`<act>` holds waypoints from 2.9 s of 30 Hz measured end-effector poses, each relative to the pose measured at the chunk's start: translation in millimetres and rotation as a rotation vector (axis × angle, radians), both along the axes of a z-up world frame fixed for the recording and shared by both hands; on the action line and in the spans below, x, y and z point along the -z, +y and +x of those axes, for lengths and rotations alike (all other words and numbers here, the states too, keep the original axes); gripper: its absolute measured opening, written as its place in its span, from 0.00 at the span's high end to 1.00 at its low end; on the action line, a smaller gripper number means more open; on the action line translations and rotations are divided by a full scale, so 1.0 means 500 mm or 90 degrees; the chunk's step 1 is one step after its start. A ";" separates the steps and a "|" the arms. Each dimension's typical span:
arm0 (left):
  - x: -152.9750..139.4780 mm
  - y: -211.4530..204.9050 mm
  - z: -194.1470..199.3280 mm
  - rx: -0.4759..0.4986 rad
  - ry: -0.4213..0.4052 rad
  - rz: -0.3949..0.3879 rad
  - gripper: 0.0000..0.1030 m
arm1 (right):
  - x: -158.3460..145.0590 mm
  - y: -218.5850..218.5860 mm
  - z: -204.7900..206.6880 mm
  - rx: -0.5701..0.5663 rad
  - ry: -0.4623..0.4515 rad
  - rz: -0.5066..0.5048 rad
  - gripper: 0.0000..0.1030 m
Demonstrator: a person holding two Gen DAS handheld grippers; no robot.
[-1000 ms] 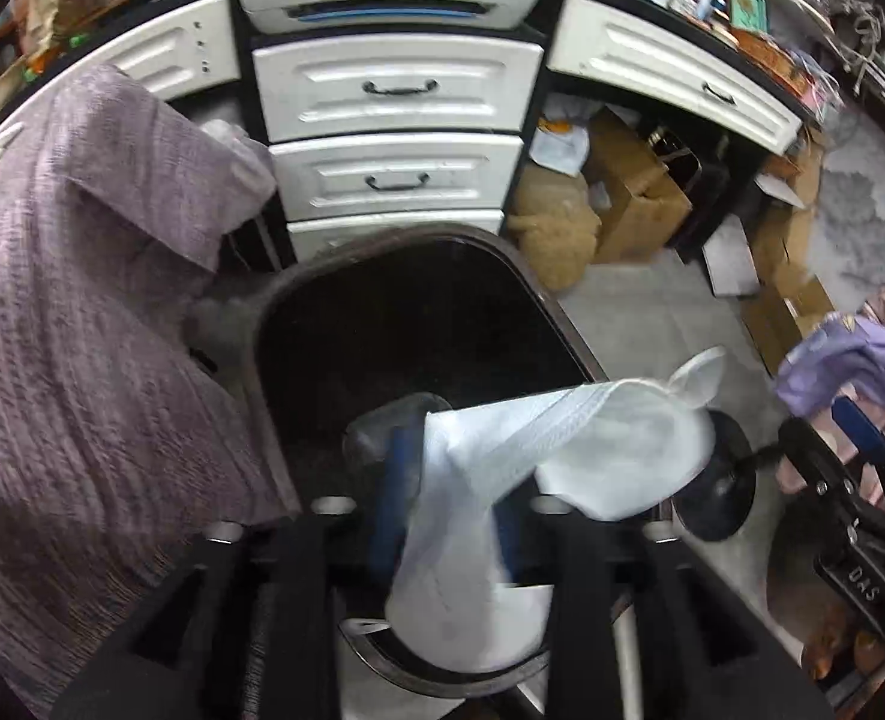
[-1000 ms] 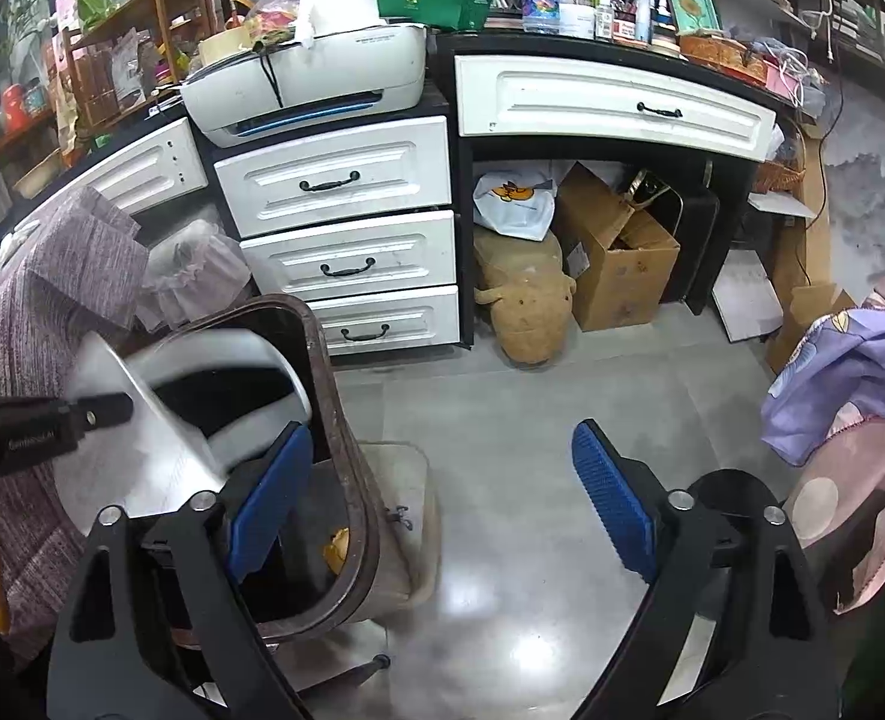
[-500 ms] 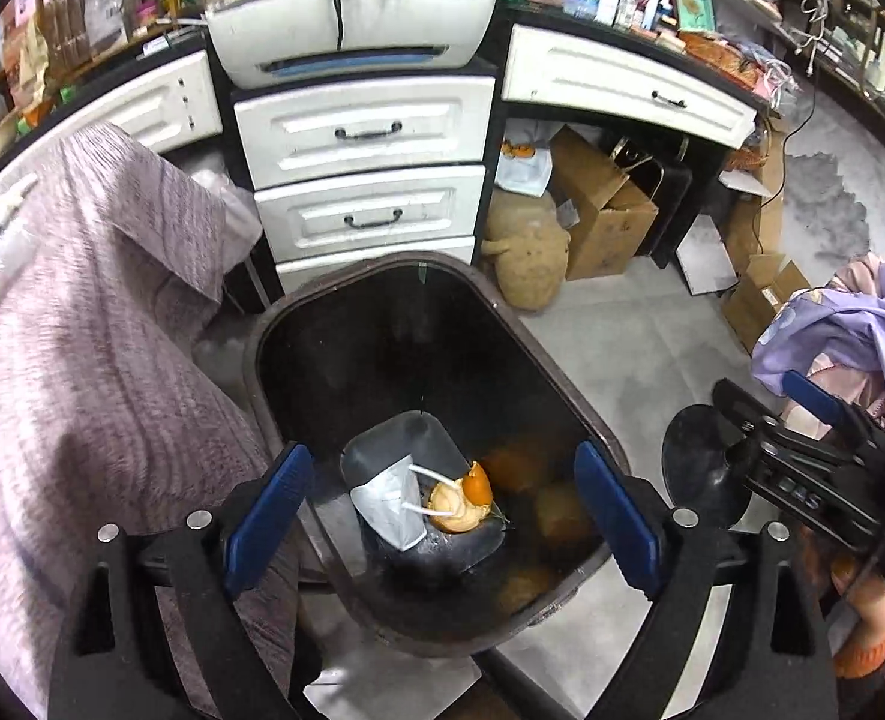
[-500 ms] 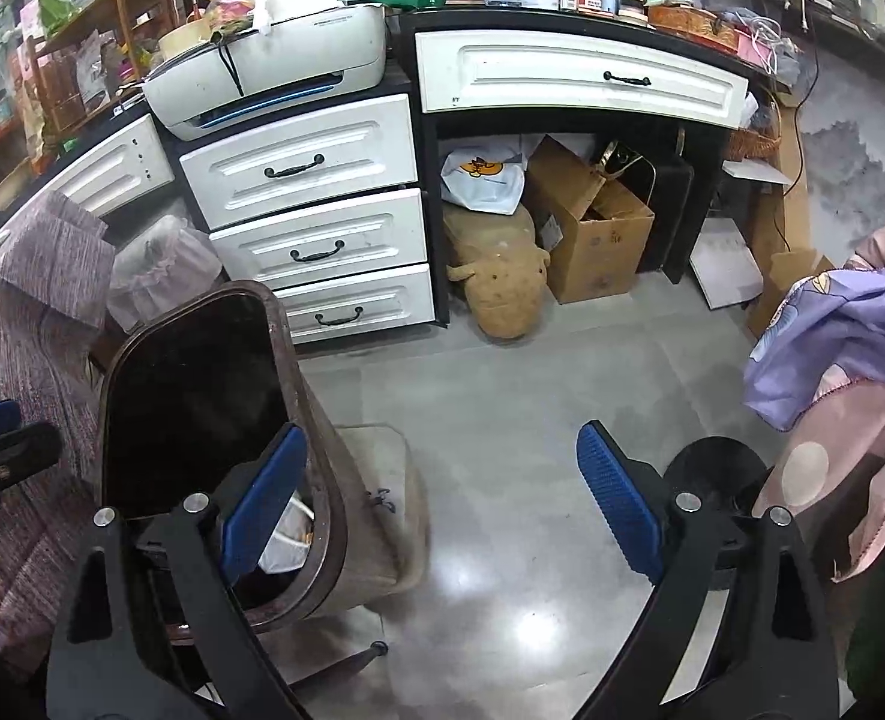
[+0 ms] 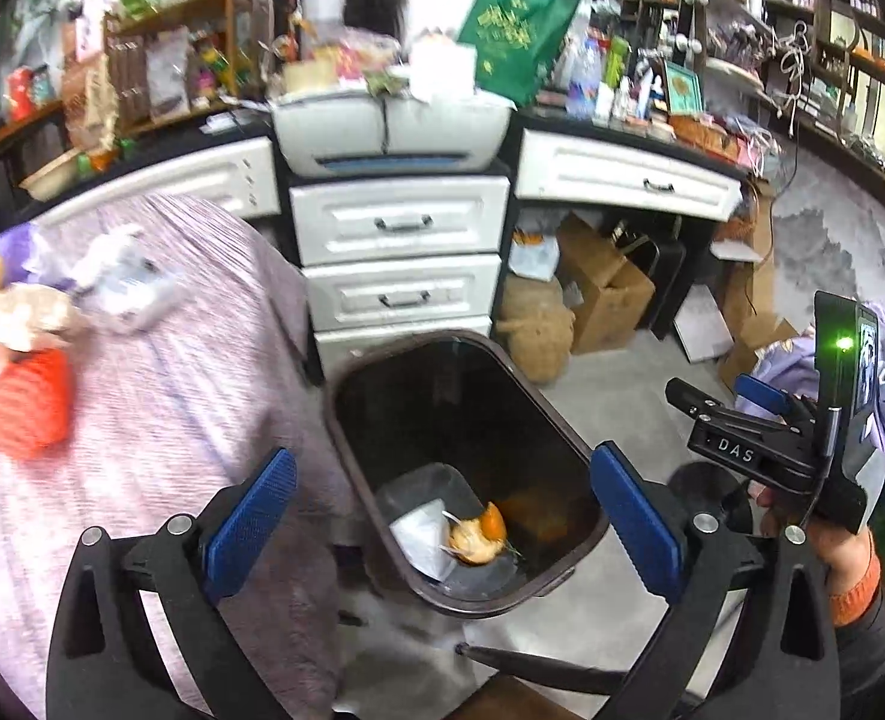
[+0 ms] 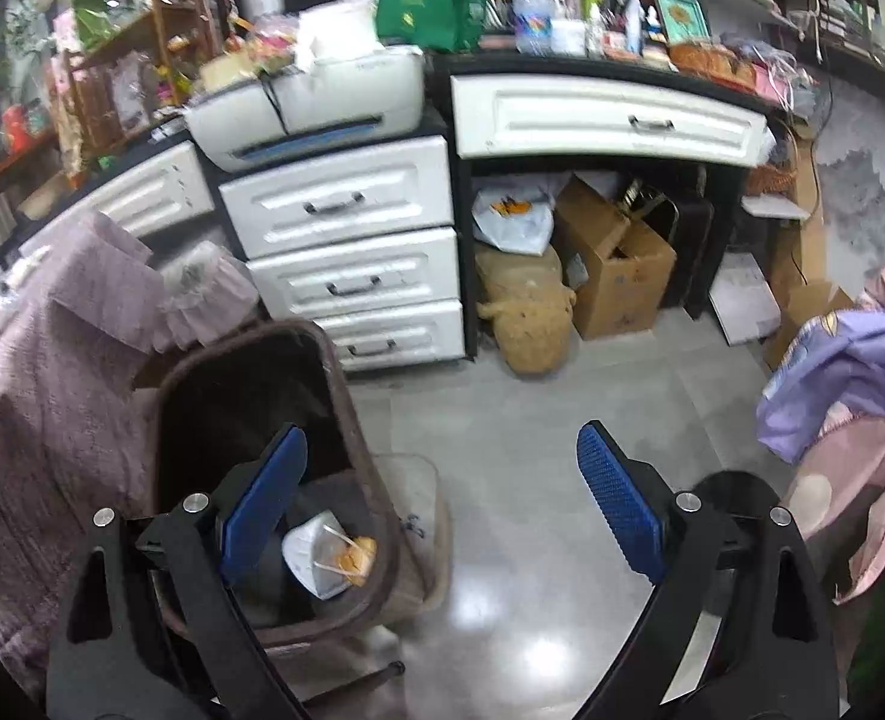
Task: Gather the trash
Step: 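Bring both tools back over the table toward the remaining trash, then grasp the orange foam net with the right gripper while the left grasps the white wrapper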
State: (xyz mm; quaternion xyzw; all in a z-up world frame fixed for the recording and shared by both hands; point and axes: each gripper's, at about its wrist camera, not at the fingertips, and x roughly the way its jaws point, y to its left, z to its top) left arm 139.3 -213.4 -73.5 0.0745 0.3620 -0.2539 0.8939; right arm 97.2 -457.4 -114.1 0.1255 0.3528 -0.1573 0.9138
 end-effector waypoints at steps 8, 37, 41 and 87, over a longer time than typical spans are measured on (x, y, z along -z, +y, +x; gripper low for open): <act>-0.066 0.086 -0.034 -0.049 -0.085 0.038 0.05 | -0.099 0.116 0.019 -0.109 -0.081 -0.044 0.07; -0.046 0.633 -0.044 -0.344 -0.024 -0.040 0.05 | -0.183 0.621 0.187 -0.576 -0.055 0.016 0.07; -0.031 0.646 -0.029 -0.338 0.000 -0.061 0.05 | -0.162 0.676 0.226 -0.594 -0.022 -0.004 0.07; 0.021 0.483 0.239 -0.301 0.090 -0.022 0.46 | -0.164 0.531 0.147 -0.573 -0.040 0.050 0.76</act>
